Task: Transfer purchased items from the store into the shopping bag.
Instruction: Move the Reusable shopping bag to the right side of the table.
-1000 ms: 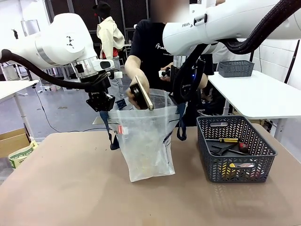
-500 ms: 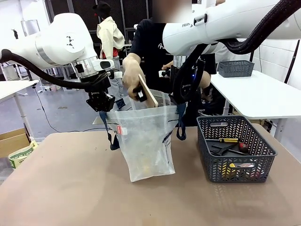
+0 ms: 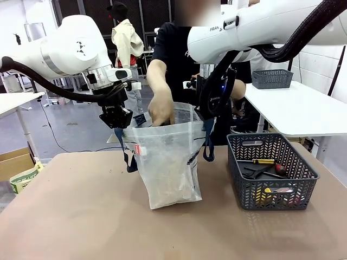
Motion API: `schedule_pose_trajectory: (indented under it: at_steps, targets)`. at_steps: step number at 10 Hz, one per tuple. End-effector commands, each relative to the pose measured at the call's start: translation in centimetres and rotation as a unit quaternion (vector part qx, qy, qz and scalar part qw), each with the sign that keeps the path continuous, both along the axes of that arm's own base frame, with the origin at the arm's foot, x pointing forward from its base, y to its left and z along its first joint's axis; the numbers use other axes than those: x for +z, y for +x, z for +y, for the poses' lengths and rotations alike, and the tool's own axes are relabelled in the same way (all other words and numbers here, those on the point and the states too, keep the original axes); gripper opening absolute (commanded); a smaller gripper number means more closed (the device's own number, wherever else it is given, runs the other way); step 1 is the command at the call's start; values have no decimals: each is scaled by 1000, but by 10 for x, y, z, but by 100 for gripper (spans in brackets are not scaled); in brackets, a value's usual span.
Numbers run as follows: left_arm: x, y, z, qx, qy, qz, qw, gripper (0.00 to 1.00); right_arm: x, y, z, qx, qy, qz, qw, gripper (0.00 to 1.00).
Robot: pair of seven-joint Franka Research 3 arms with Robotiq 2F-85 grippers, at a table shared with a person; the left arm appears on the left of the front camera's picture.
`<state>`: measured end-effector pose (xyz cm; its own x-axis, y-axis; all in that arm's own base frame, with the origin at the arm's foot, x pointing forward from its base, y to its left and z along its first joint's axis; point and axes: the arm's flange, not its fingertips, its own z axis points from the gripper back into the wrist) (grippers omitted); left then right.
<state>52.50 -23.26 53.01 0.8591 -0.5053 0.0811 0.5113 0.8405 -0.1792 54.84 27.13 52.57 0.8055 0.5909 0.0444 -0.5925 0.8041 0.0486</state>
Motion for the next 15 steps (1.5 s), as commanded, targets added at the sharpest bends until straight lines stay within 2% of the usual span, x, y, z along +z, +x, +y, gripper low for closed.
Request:
schedule_pose_trajectory:
  at_steps: [1, 15]
  targets:
    - [0, 0, 1, 1, 0, 0, 1000, 0, 0, 1, 0, -1, 0, 0, 1000, 0]
    - [0, 0, 1, 1, 0, 0, 1000, 0, 0, 1, 0, -1, 0, 0, 1000, 0]
